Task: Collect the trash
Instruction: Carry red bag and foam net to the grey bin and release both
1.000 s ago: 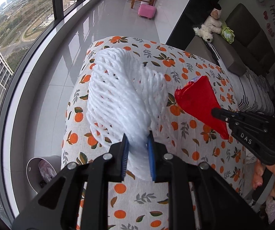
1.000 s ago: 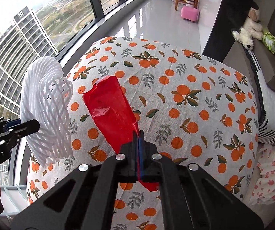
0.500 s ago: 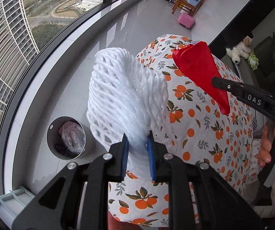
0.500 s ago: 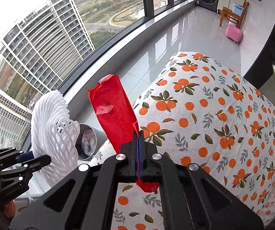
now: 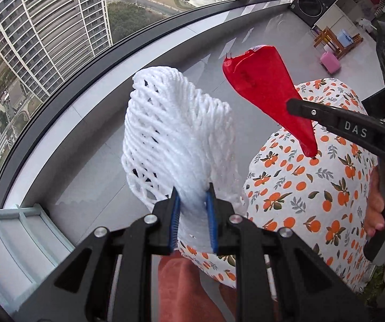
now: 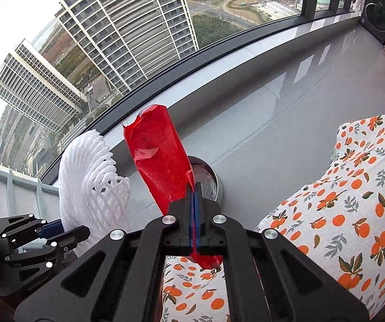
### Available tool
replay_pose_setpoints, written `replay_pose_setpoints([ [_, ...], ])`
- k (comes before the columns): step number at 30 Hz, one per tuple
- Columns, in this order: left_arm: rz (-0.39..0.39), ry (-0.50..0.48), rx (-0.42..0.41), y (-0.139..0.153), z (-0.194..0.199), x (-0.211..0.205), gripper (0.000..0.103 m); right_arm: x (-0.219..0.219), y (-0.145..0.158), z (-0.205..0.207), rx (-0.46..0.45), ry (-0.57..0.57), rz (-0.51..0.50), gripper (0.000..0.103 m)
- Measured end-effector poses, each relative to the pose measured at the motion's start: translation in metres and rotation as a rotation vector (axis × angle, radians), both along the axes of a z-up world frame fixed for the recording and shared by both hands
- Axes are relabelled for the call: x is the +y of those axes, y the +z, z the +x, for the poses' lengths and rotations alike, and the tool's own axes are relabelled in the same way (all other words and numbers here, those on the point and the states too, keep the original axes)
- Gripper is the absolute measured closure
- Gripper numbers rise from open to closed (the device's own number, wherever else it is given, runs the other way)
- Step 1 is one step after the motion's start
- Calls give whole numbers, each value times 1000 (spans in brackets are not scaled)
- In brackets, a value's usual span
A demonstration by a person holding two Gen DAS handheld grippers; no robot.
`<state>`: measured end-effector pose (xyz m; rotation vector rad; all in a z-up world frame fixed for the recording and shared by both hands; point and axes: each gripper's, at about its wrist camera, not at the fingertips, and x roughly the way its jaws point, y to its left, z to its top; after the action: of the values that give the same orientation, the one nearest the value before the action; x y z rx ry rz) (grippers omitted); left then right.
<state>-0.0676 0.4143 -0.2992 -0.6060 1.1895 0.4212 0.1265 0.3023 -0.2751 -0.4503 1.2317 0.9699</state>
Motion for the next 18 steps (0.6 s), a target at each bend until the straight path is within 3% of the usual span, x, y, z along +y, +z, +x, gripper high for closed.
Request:
replay_pose_setpoints([
  [6, -24, 66, 26, -57, -21, 36, 84, 57, -79, -17, 47, 41, -66, 103],
  [12, -36, 83, 29, -111, -16, 56, 84, 83, -154, -16, 95, 14, -136, 101],
  [18, -59, 77, 47, -141, -8, 66, 84, 91, -184, -14, 115, 10, -166, 101],
])
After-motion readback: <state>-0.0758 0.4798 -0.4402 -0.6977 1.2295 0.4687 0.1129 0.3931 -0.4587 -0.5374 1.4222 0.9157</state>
